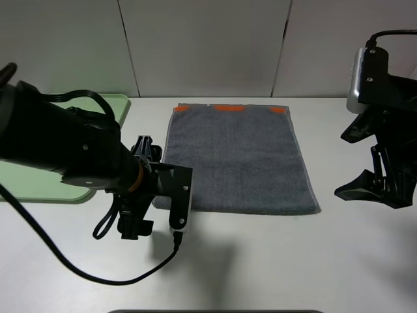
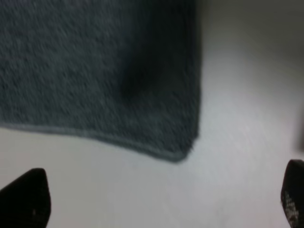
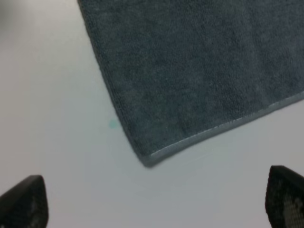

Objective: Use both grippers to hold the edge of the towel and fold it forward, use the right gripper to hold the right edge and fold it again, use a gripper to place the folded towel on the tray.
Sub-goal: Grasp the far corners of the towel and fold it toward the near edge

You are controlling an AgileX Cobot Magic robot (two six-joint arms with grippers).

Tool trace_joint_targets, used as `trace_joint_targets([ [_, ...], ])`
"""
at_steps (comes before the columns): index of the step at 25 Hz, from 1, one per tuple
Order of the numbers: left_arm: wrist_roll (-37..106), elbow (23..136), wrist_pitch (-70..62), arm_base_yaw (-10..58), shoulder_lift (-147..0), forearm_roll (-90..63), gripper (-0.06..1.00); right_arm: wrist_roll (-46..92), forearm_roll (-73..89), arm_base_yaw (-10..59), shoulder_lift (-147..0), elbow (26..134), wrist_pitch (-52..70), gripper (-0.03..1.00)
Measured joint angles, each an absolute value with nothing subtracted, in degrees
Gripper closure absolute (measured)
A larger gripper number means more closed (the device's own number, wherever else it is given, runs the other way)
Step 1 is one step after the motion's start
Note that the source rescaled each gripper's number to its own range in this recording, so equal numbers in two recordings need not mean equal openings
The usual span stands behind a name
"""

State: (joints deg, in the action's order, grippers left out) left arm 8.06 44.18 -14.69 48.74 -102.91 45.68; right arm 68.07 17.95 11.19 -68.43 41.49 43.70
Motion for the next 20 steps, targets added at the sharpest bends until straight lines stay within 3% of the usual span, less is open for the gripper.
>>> trace_joint_targets([
  [9,7.93,48.19,-14.40,48.07,-107.49,48.33,-0.01,68.08,18.07,11.19,-68.43,41.49,43.70,-0.03],
  [20,7.74,48.19,-12.80,40.09,-107.54,48.39,-0.01,68.08,18.18,11.19,-68.43,41.49,42.28,-0.03],
])
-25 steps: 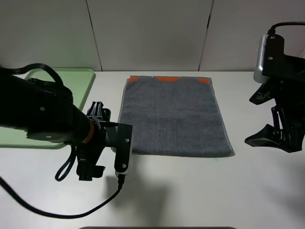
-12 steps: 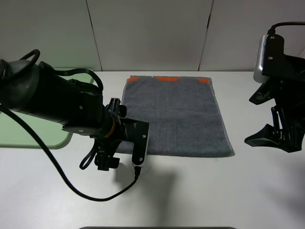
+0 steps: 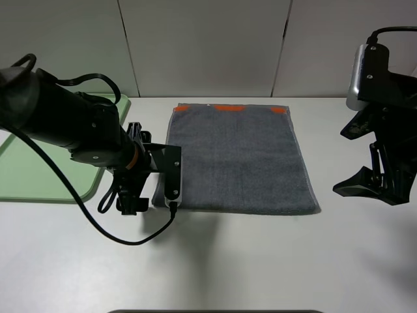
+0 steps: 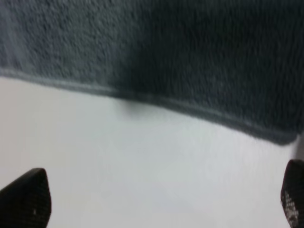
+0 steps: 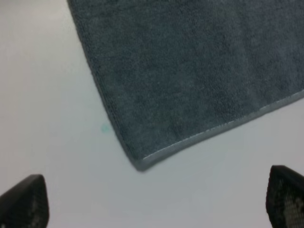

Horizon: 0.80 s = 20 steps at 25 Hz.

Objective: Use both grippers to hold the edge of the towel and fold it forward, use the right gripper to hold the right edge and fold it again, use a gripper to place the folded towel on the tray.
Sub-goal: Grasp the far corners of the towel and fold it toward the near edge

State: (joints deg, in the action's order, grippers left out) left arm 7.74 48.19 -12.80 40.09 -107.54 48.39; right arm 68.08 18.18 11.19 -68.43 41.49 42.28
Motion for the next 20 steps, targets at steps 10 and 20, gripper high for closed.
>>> trace_joint_targets([
  [10,7.94,46.68,-9.94,40.09,-107.60,48.39,-0.01,68.08,18.18,11.19,-68.43,41.49,42.13,-0.03],
  [20,10.32,44.99,-7.70,40.09,-107.72,48.39,-0.01,68.08,18.18,11.19,-68.43,41.49,40.98,-0.03],
])
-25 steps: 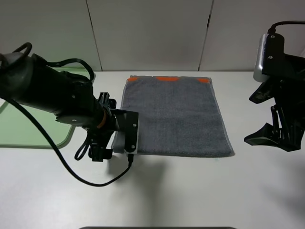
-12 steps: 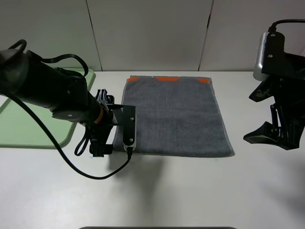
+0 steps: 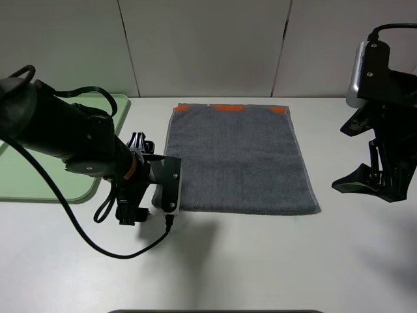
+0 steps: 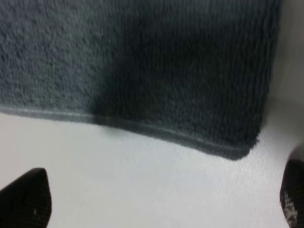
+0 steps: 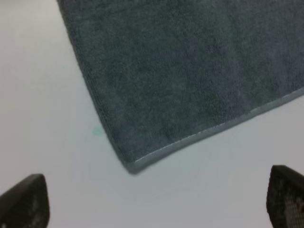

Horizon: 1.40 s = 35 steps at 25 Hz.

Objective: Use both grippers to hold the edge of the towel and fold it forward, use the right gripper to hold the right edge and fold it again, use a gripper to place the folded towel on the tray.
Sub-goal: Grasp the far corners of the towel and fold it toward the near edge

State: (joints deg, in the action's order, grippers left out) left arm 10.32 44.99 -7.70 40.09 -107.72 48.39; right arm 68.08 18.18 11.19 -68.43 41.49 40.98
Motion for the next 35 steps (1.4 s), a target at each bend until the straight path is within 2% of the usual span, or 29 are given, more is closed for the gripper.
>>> trace_joint_targets([
  [26,10.37,45.61,-2.12,40.14,-109.87,49.24,-0.01,68.13,18.18,11.19,-68.60,41.49,40.97,-0.03],
  [35,10.37,45.61,-1.55,40.14,-109.87,49.30,0.00,71.11,18.13,11.19,-76.75,40.32,37.41,-0.03],
])
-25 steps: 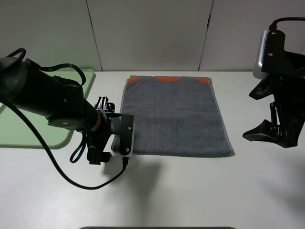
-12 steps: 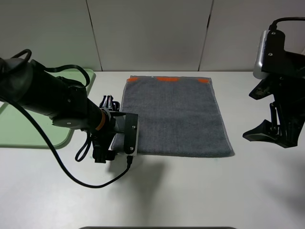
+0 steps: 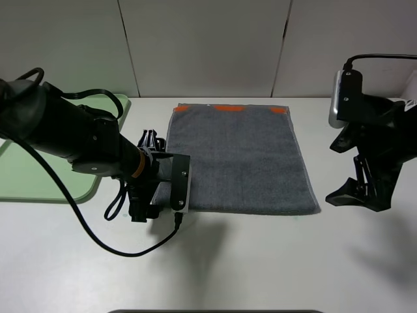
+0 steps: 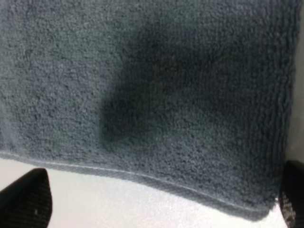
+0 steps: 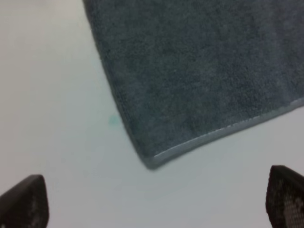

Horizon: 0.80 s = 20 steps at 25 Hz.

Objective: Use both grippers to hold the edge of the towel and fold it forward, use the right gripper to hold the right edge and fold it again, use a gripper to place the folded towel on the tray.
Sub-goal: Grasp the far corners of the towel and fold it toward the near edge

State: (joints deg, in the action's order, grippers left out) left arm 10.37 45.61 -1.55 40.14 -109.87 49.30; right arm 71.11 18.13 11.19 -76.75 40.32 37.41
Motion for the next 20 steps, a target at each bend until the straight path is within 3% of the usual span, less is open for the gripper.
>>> trace_joint_targets([
  [7,10.37,45.61,-1.29,40.14,-109.87,49.30,0.01,73.38,18.18,11.66,-83.42,40.32,31.53,-0.03],
  [14,10.37,45.61,-1.12,40.14,-109.87,49.30,0.01,73.81,18.38,18.28,-91.38,40.32,25.18,-0.03],
  [20,10.37,45.61,-1.10,40.14,-109.87,49.30,0.01,73.86,17.93,18.91,-96.96,40.32,23.38,-0.03],
])
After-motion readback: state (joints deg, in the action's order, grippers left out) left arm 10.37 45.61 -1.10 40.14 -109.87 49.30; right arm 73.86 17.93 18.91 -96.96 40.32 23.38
